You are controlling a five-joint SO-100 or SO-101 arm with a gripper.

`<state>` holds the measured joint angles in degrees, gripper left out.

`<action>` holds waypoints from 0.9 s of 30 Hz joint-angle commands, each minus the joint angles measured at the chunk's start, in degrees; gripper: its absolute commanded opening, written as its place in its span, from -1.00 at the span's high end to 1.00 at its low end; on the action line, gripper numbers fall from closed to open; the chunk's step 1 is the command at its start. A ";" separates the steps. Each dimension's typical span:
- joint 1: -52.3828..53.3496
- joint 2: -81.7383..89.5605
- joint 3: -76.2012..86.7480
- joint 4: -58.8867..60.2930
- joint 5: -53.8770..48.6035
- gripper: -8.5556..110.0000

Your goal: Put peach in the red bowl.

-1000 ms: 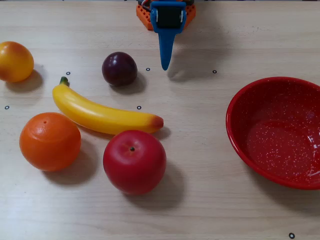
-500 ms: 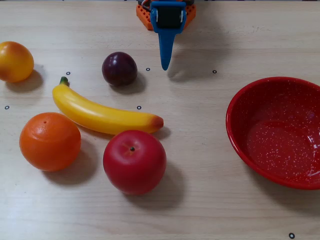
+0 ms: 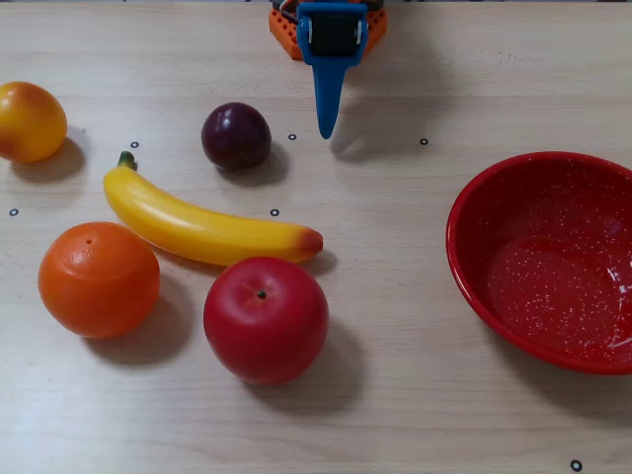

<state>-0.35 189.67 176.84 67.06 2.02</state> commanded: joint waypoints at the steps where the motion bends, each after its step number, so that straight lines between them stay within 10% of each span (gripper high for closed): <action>1: 0.26 1.23 0.70 -1.05 1.05 0.86; 27: 0.26 1.14 0.62 -1.49 -0.70 0.86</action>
<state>-0.35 189.67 176.84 67.06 2.02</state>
